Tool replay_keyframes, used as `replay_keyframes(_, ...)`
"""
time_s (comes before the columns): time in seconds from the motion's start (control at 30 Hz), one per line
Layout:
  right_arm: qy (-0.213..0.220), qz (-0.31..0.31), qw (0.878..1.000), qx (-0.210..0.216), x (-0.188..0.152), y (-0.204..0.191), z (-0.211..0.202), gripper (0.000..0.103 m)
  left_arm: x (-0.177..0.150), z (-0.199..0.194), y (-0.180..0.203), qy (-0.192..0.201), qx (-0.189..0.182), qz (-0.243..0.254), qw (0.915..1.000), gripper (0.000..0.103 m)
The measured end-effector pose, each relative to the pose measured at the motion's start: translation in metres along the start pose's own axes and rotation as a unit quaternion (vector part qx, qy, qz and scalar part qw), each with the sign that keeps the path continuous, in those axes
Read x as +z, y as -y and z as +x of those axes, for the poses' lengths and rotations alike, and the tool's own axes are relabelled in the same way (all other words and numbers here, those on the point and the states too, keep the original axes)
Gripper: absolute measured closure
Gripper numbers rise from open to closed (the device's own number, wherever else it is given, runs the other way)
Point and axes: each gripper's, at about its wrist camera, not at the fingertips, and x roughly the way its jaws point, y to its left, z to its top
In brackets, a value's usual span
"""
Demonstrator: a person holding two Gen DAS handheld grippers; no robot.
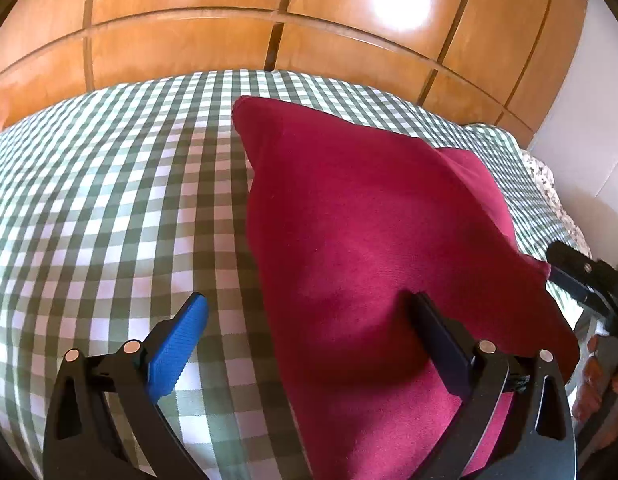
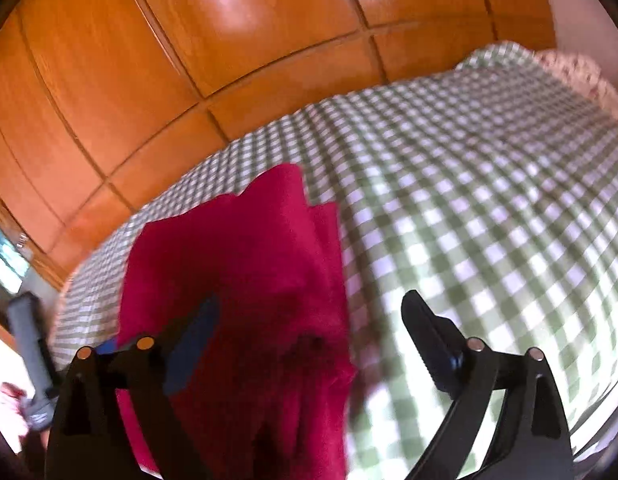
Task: Fold small clothes
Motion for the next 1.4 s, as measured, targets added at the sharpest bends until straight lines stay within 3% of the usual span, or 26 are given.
replay_keyframes(0.27, -0.071, 0.004, 0.997, 0.02, -0.019, 0.0, 0.024, 0.002, -0.005, -0.003, -0.006, -0.014, -0.017, -0.025, 0.9994, 0.003)
replay_keyframes(0.47, -0.091, 0.045, 0.992, 0.081, -0.027, 0.014, 0.035, 0.004, -0.021, 0.0, -0.016, -0.076, -0.142, -0.049, 0.9857, 0.003)
replay_keyframes(0.6, -0.092, 0.047, 0.989, 0.101, -0.025, 0.016, 0.039, 0.01, -0.03, -0.003, -0.007, -0.073, -0.149, -0.007, 0.9862, 0.004)
replay_keyframes(0.7, -0.091, 0.034, 0.99, 0.101, -0.02, 0.009, 0.044, 0.017, -0.032, -0.002, 0.001, -0.078, -0.162, 0.003, 0.9836, 0.015)
replay_keyframes(0.87, -0.093, 0.036, 0.987, 0.125, -0.017, 0.001, 0.05, 0.04, -0.031, -0.008, 0.0, -0.068, -0.154, 0.006, 0.9856, 0.029)
replay_keyframes(0.97, -0.082, 0.024, 0.988, 0.129, -0.017, -0.006, 0.045, 0.048, -0.028, -0.017, -0.002, -0.053, -0.146, 0.017, 0.9877, 0.035)
replay_keyframes(1.17, -0.062, 0.011, 0.986, 0.155, -0.014, -0.027, 0.039, 0.055, -0.023, -0.037, -0.005, -0.015, -0.114, 0.053, 0.9919, 0.042)
replay_keyframes(1.4, -0.052, -0.021, 0.979, 0.196, -0.011, -0.069, 0.057, 0.056, -0.022, -0.057, -0.032, 0.018, -0.07, 0.053, 0.996, 0.043)
